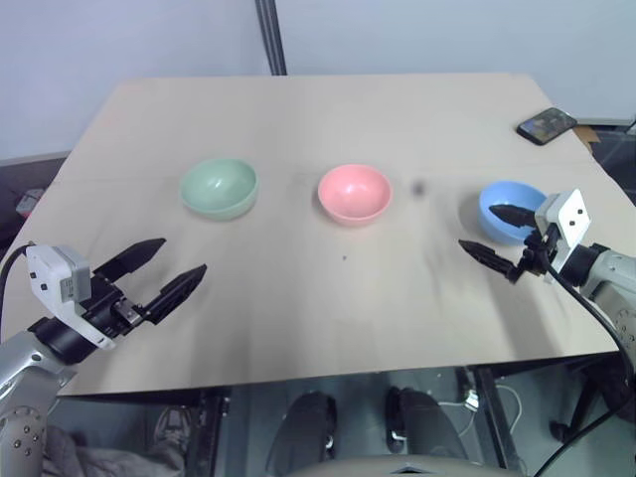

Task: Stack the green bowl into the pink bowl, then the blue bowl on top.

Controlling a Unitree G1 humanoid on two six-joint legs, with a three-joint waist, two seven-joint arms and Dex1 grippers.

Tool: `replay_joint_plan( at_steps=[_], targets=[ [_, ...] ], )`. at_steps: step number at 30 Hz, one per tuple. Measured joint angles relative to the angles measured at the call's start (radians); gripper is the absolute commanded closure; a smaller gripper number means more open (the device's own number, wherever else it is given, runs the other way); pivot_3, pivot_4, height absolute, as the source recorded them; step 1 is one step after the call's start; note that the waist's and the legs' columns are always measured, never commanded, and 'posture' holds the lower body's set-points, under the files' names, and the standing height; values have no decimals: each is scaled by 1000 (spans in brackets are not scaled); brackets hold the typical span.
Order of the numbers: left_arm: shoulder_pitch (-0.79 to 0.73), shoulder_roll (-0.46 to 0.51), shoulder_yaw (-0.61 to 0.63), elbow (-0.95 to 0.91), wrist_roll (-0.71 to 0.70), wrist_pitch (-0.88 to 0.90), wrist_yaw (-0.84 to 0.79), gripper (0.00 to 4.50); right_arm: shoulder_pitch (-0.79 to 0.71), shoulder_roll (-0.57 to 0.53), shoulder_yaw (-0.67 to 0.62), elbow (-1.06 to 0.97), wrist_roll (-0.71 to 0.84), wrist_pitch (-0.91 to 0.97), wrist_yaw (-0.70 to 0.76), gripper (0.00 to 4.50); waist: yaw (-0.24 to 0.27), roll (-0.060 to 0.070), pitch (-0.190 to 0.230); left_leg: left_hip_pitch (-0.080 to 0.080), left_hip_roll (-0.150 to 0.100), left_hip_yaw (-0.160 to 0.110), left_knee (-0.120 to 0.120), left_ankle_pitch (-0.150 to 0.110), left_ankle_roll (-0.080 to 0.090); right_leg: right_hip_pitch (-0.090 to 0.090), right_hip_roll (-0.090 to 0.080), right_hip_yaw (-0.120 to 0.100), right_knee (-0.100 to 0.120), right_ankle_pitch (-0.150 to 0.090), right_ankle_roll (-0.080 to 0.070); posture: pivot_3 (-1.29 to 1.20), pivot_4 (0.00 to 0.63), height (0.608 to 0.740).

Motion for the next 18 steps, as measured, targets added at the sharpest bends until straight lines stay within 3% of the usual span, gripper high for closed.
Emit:
replay_joint_plan(
  at_steps=[18],
  targets=[
    [-73,10,-9,0,-5,11,7,24,-43,27,54,23,-81,-39,-33,0,-1,0,0,0,0,0,0,1,-1,0,0,0,0,0,0,0,150,740]
  ],
)
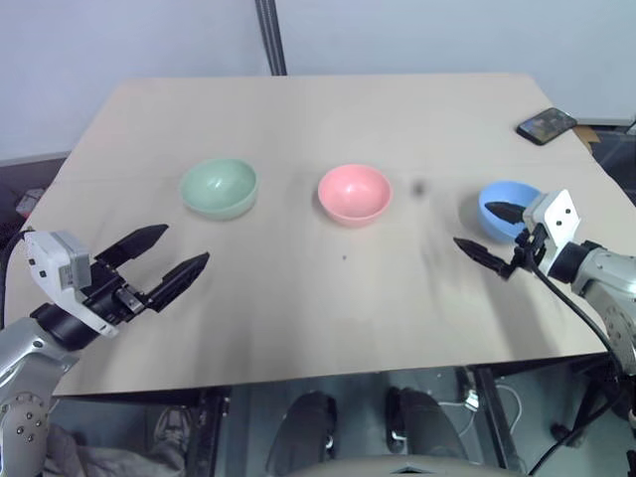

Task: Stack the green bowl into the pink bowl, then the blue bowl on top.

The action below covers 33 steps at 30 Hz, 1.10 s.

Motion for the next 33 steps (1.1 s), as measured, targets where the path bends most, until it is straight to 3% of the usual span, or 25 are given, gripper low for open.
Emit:
replay_joint_plan(
  at_steps=[7,12,17,22,26,31,33],
  targets=[
    [-21,0,-14,-4,1,9,29,24,-64,25,73,53,-67,-77,6,0,0,0,0,0,0,0,0,0,0,0,0,0,0,0,0,0,150,740],
    [-17,0,-19,-5,-29,6,-31,24,-192,73,219,138,-151,-184,66,0,-11,0,0,1,0,1,0,0,-1,0,1,0,0,0,0,0,150,740],
    [29,13,-8,0,-34,-20,-139,24,-386,200,440,379,-330,-370,120,0,-29,0,0,1,0,1,0,1,-1,-1,1,1,1,0,0,0,150,740],
    [67,12,3,-3,-18,-45,-168,24,-572,325,518,646,-432,-488,100,0,-25,0,0,-1,0,1,0,1,-2,-1,0,0,1,0,-1,0,150,740],
    [107,-14,2,-32,-8,-51,-153,0,-655,351,519,808,-491,-568,48,1208,-25,0,0,-1,-1,0,0,1,-2,-1,-1,0,0,0,-1,0,150,740],
    [146,-34,10,-66,-9,-55,-131,0,-662,350,524,873,-536,-647,60,3809,-30,0,0,-1,0,0,-1,1,-2,-2,-3,0,1,1,-1,0,150,740],
    [148,-36,12,-73,-10,-56,-123,0,-662,348,525,872,-548,-664,69,4475,-30,0,0,-1,0,0,-1,2,-3,-2,-3,0,1,1,-1,0,150,740]
  ],
)
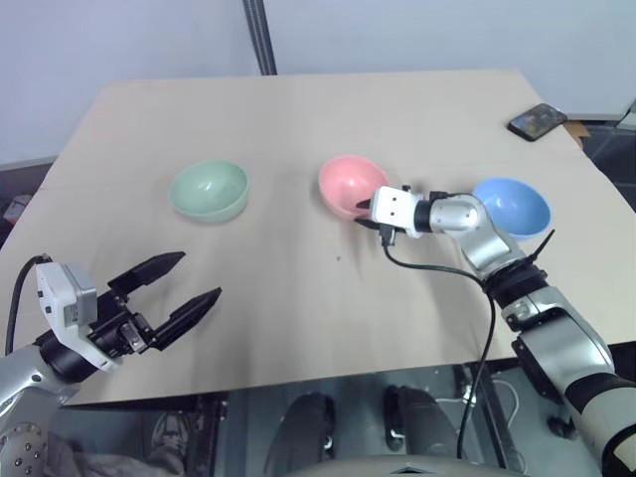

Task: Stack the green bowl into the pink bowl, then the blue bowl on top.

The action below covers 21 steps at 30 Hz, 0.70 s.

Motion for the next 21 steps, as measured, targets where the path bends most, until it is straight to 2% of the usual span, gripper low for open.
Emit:
replay_joint_plan(
  at_steps=[4,8,11,13,16,17,20,21],
  targets=[
    [1,-7,1,-6,-1,-1,14,0,11,-6,4,-27,-11,-18,27,4475,0,0,0,1,0,0,0,0,0,0,0,0,2,0,0,0,150,740],
    [-10,-8,-3,-7,-1,0,34,0,69,-31,2,-189,47,28,131,4475,2,0,0,0,0,0,0,0,0,0,0,0,1,0,0,0,150,740],
    [-22,-8,-13,-7,0,2,42,0,159,-104,1,-435,137,175,258,4475,8,0,0,-1,0,-2,0,0,0,0,-2,-1,0,0,0,0,150,740],
    [-26,-6,-21,-4,3,4,43,0,237,-199,5,-611,181,313,344,4475,13,0,0,-1,-1,-3,0,0,0,0,-4,-2,-1,0,0,0,150,740],
    [-44,-3,-44,5,11,8,46,0,270,-241,12,-701,198,432,388,4475,7,0,0,0,-1,-2,0,-1,2,1,-4,-3,0,0,0,0,150,740],
    [-56,0,-55,9,15,10,49,0,275,-249,23,-723,195,451,398,3825,6,0,0,1,-1,-2,0,-2,3,1,-3,-3,1,0,0,0,150,740],
    [-97,11,-90,21,33,20,62,0,277,-251,52,-734,179,489,401,2586,4,0,0,1,0,-2,0,-1,2,0,-1,-3,3,0,-1,0,150,740],
    [-104,13,-94,26,39,26,70,0,277,-250,54,-734,178,501,399,2002,4,0,0,1,0,-2,0,-1,2,0,-1,-3,3,0,-1,0,150,740]
  ],
)
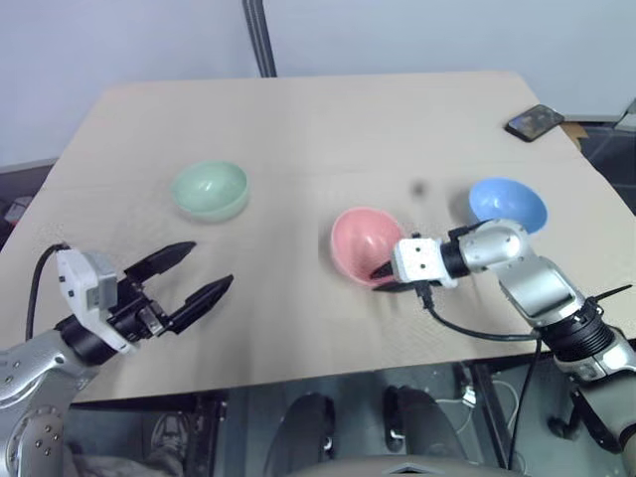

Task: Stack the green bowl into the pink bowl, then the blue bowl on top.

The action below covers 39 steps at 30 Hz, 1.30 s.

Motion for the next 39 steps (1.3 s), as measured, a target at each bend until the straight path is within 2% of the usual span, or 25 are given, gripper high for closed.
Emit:
replay_joint_plan(
  at_steps=[2,3,4,7,9,11,12,14,15,16,20,23,24,26,28,30,31,35,39],
  targets=[
    [-9,8,-2,5,12,12,16,0,0,3,-1,0,-2,17,-12,1185,1,0,0,0,0,0,0,2,-3,0,2,0,0,0,0,0,150,740],
    [-21,16,-10,5,29,22,40,0,3,12,-14,-4,3,37,-34,624,1,0,0,-1,0,0,0,2,-3,0,2,0,0,0,0,0,150,740],
    [-39,20,-21,5,51,31,71,0,8,24,-37,-16,18,63,-57,358,4,0,0,-1,0,0,0,2,-3,0,2,0,-1,0,0,0,150,740],
    [-95,54,-66,4,180,59,196,0,35,32,-148,-122,131,178,-95,358,16,0,0,-2,-1,-1,0,2,-3,0,2,0,-1,1,1,0,150,740],
    [-152,100,-100,4,247,112,272,0,62,31,-245,-200,219,254,-119,358,26,-1,0,-3,-1,-2,0,2,-3,0,2,-1,-2,1,2,0,150,740],
    [-271,166,-151,7,292,203,336,0,105,24,-364,-287,322,340,-166,358,33,-2,-1,-3,-1,-3,0,2,-3,1,0,-3,-3,1,1,0,150,740],
    [-296,197,-173,10,310,225,345,0,116,26,-382,-301,335,349,-179,358,32,-2,0,-3,-1,-5,0,2,-3,2,0,-4,-3,1,1,0,150,740],
    [-449,327,-329,71,425,273,345,0,184,21,-444,-346,359,361,-237,358,35,-2,-1,-2,-3,-5,-1,2,-3,2,2,-5,-3,1,1,0,150,740],
    [-479,346,-359,91,449,278,343,0,196,22,-451,-350,360,362,-248,358,32,-2,-1,-2,-4,-5,-1,2,-3,2,2,-5,-3,1,1,0,150,740],
    [-575,362,-442,155,505,286,337,0,228,19,-465,-361,357,360,-281,358,31,-1,-1,-2,-4,-4,-1,2,-3,2,2,-4,-3,1,2,0,150,740],
    [-693,346,-580,262,593,290,324,0,253,17,-472,-374,350,358,-334,358,19,-1,0,-2,-4,-1,-1,2,-3,1,4,-1,-3,2,5,0,150,740],
    [-841,265,-785,454,742,252,301,0,278,10,-477,-393,328,337,-389,358,23,-2,0,-5,-4,1,-1,2,-3,-2,6,0,-2,2,5,0,150,740],
    [-879,238,-827,507,777,245,289,406,283,9,-476,-399,325,335,-400,296,26,-2,0,-5,-4,1,0,2,-3,-3,6,1,-2,2,5,0,150,740],
    [-922,194,-877,580,817,231,272,828,298,2,-478,-413,323,330,-417,296,28,-2,0,-5,-4,1,0,2,-3,-2,6,2,-2,2,5,0,150,740],
    [-956,147,-903,644,837,209,245,1806,313,-8,-478,-420,322,327,-432,296,28,-3,1,-6,-4,2,1,2,-2,-3,6,2,-2,2,6,0,150,740],
    [-972,126,-905,673,844,197,230,2603,319,-13,-479,-423,322,327,-442,296,26,-4,1,-6,-4,2,1,2,-2,-3,5,3,-1,2,6,0,150,740],
    [-974,125,-905,676,844,195,228,2727,320,-14,-479,-423,322,327,-443,296,26,-4,1,-6,-3,2,1,2,-2,-3,5,3,-1,2,6,0,150,740],
    [-994,115,-898,692,851,165,172,4353,342,-19,-493,-435,326,329,-480,296,26,-4,1,-5,-3,2,1,2,-2,-3,5,3,0,2,6,0,150,740],
    [-991,102,-865,590,775,145,66,4353,360,-20,-502,-454,329,334,-511,296,29,-5,2,-6,-3,1,3,2,-2,-3,5,3,1,2,6,0,150,740]
  ],
)
